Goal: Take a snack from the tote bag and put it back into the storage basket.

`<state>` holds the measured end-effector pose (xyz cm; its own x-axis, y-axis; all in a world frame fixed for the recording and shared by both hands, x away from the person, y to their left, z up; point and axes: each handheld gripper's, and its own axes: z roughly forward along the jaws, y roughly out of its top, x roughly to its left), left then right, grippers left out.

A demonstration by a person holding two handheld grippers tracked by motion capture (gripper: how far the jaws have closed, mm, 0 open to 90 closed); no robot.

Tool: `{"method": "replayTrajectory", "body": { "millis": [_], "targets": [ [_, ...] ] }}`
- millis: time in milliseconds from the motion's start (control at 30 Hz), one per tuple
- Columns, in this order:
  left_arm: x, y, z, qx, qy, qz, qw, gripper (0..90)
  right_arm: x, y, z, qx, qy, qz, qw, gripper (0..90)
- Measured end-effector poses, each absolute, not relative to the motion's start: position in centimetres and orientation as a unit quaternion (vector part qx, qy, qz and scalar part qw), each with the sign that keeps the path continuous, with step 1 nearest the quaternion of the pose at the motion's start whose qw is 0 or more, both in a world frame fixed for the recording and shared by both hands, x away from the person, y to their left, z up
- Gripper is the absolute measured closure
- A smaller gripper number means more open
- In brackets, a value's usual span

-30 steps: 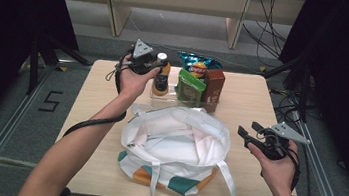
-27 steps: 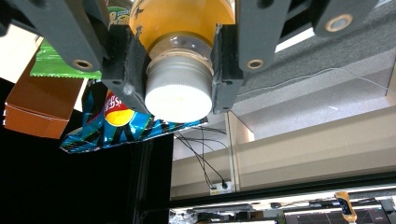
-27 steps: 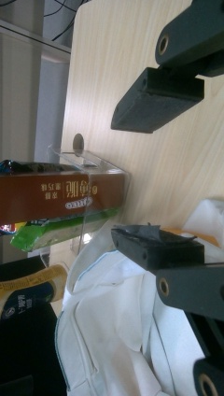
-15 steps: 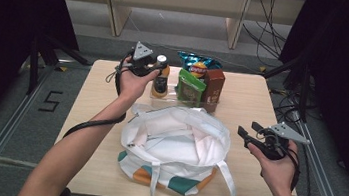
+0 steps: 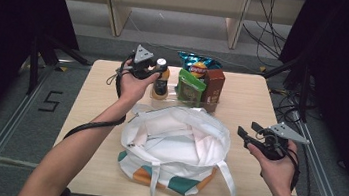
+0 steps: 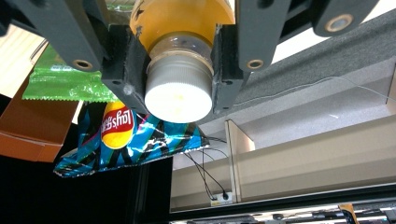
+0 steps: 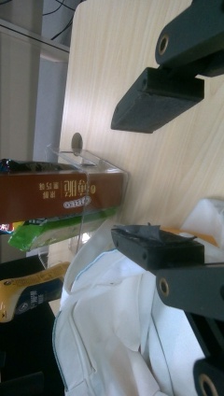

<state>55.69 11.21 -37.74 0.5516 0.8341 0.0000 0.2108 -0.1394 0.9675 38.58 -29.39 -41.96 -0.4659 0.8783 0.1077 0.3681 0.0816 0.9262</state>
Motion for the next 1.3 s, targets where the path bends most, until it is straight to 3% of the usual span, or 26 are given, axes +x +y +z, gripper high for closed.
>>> {"method": "replayTrajectory", "body": {
  "millis": [1300],
  "targets": [
    [55.8, 11.0, -39.8, 0.707, 0.386, 0.273, 0.525, 58.6, 38.4, -29.3, -42.0, 0.459, 0.689, 0.502, 0.249, 41.6]
  ]
}}
